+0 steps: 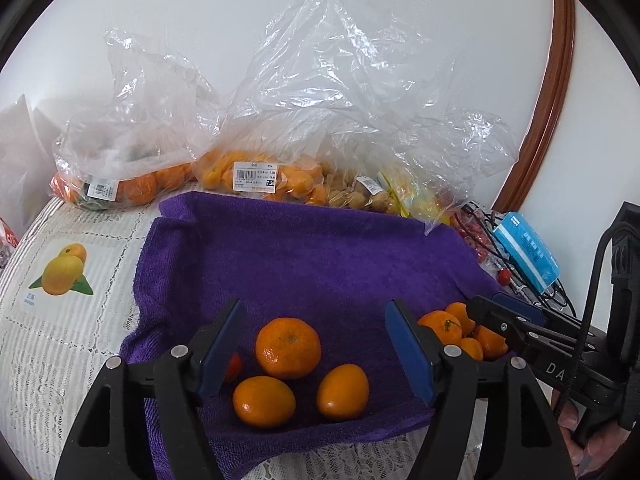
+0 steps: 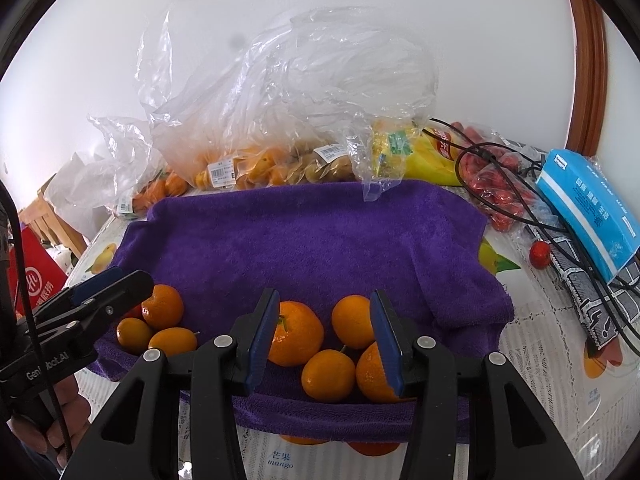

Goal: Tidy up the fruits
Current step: 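Open the right tool to release its orange while the left tool opens to release its orange, then move both open tools back from the towel toward the tablecloth fruit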

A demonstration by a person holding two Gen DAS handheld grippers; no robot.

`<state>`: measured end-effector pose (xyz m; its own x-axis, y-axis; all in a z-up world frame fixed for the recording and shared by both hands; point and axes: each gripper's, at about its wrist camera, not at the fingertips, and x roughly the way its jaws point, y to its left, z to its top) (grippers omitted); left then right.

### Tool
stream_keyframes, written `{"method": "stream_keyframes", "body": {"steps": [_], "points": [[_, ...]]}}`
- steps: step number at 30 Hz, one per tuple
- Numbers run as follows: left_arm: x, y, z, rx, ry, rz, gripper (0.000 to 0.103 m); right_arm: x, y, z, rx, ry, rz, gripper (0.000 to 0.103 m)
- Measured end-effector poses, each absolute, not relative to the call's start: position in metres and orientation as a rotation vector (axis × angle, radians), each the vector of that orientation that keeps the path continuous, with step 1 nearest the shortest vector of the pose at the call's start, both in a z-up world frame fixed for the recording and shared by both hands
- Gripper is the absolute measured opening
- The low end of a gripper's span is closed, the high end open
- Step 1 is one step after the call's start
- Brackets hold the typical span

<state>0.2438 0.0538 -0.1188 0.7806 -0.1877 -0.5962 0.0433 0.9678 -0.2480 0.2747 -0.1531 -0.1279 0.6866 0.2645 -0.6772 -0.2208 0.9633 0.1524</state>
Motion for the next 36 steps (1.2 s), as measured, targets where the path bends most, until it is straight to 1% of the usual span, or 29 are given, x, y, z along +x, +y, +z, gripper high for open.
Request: {"method": "stream_keyframes", "body": {"steps": [5, 9, 15, 27, 36], "points": [[0.243, 0.056, -0.116, -0.24, 0.655, -0.128, 0.075, 0.274, -0.154, -0.127, 0.063, 0.76, 0.272, 0.049], [0.241, 0.058, -0.114, -0.246, 0.644, -0.12, 0.076, 0.271, -0.154, -0.123, 0.058, 0.738, 0.273, 0.055], [0.238, 0.06, -0.11, -0.253, 0.629, -0.117, 0.076, 0.267, -0.154, -0.118, 0.063, 0.703, 0.281, 0.061], [0.236, 0.062, -0.108, -0.262, 0.612, -0.105, 0.076, 0.266, -0.155, -0.116, 0.067, 0.692, 0.276, 0.061], [0.229, 0.056, -0.099, -0.232, 0.596, -0.099, 0.076, 0.247, -0.151, -0.099, 0.032, 0.625, 0.254, 0.061]]}}
